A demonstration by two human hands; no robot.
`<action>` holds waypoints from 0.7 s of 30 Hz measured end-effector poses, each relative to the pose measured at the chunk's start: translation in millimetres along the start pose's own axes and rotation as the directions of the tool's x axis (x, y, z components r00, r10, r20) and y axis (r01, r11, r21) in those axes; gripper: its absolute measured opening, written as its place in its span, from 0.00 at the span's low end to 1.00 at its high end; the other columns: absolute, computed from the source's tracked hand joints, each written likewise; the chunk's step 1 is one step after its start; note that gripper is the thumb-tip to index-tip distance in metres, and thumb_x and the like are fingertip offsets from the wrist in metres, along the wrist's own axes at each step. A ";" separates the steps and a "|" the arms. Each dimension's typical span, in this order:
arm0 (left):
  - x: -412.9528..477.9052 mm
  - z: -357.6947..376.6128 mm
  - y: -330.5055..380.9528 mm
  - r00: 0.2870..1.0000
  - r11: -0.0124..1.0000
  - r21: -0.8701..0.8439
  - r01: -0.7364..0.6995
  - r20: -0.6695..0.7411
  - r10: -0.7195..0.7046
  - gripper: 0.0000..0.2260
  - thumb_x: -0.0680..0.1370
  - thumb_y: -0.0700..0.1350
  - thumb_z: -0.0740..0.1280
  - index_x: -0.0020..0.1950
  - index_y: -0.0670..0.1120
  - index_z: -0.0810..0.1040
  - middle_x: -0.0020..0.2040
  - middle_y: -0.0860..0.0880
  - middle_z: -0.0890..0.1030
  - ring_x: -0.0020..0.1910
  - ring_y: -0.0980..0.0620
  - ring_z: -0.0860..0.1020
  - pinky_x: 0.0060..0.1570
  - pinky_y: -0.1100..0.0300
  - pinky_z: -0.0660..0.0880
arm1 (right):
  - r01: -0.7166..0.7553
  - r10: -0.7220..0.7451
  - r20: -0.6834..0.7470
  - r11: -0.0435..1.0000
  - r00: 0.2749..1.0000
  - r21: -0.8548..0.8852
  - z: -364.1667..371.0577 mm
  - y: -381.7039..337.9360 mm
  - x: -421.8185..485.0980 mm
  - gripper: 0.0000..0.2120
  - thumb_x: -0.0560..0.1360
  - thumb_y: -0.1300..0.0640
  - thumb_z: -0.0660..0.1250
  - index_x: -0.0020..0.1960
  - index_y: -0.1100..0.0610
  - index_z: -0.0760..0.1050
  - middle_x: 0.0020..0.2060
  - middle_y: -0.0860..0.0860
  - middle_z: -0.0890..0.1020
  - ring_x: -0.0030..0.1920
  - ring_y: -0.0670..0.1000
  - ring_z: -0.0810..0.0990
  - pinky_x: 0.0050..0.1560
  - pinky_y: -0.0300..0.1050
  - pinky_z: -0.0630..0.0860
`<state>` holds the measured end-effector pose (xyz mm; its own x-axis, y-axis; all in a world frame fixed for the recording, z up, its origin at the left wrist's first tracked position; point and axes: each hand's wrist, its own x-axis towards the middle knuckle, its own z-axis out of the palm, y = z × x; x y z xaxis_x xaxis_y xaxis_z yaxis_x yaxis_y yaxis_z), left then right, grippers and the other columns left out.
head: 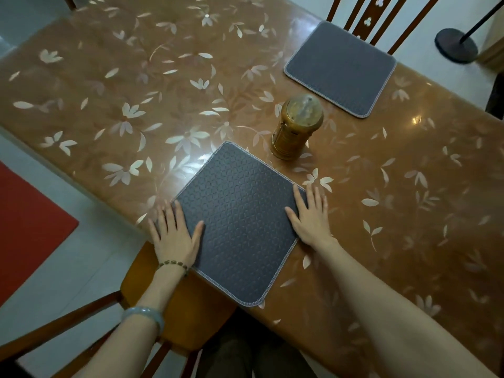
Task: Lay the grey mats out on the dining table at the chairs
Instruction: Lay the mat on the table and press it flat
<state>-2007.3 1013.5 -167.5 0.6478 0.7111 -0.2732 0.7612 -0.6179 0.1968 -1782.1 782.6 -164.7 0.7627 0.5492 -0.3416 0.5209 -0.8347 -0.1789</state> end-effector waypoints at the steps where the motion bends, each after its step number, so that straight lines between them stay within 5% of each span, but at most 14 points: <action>1: -11.4 4.0 2.3 1.000 1.000 0.011 0.002 0.000 -0.002 0.37 0.76 0.67 0.41 0.78 0.45 0.42 0.79 0.42 0.45 0.77 0.44 0.42 0.73 0.44 0.37 | -0.004 0.004 -0.002 1.000 1.000 -0.005 2.4 3.4 -6.4 0.31 0.78 0.36 0.41 0.77 0.45 0.39 0.78 0.54 0.41 0.77 0.56 0.37 0.73 0.57 0.35; 11: -40.7 10.8 23.4 0.998 0.997 0.052 0.056 -0.035 -0.054 0.35 0.77 0.66 0.41 0.77 0.46 0.39 0.79 0.42 0.42 0.77 0.44 0.40 0.73 0.41 0.38 | 0.028 -0.023 0.039 0.993 0.999 -0.112 1.1 -7.8 -22.0 0.30 0.79 0.37 0.39 0.77 0.47 0.35 0.77 0.55 0.38 0.76 0.57 0.33 0.70 0.59 0.29; 14: -73.3 17.8 47.9 0.997 0.997 0.016 -0.072 -0.023 0.073 0.34 0.77 0.67 0.38 0.77 0.49 0.36 0.78 0.44 0.38 0.76 0.45 0.36 0.72 0.45 0.31 | 0.170 -0.170 0.018 0.983 0.985 -0.075 19.4 -36.8 -56.5 0.29 0.80 0.38 0.43 0.77 0.45 0.38 0.77 0.55 0.39 0.75 0.55 0.32 0.72 0.58 0.32; 17: -109.9 36.5 66.3 0.978 0.976 0.056 -0.210 0.014 0.210 0.32 0.77 0.66 0.40 0.78 0.51 0.44 0.78 0.44 0.43 0.76 0.42 0.40 0.72 0.43 0.34 | 0.243 -0.241 0.036 0.967 0.970 -0.079 43.4 -58.9 -90.3 0.29 0.80 0.39 0.45 0.75 0.44 0.36 0.77 0.54 0.39 0.74 0.55 0.31 0.73 0.60 0.33; 21: -120.6 50.4 69.2 0.978 0.967 0.146 -0.211 0.044 0.206 0.32 0.77 0.65 0.41 0.77 0.51 0.45 0.78 0.44 0.46 0.76 0.40 0.43 0.72 0.38 0.38 | 0.251 -0.247 0.045 0.960 0.968 -0.126 51.2 -61.3 -98.0 0.29 0.80 0.39 0.43 0.75 0.46 0.34 0.76 0.55 0.37 0.74 0.57 0.32 0.73 0.60 0.33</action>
<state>-2034.2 868.0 -168.4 0.7891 0.5530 -0.2675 0.5952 -0.7960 0.1101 -1908.4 777.8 -167.5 0.5921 0.7362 -0.3278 0.7397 -0.6579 -0.1415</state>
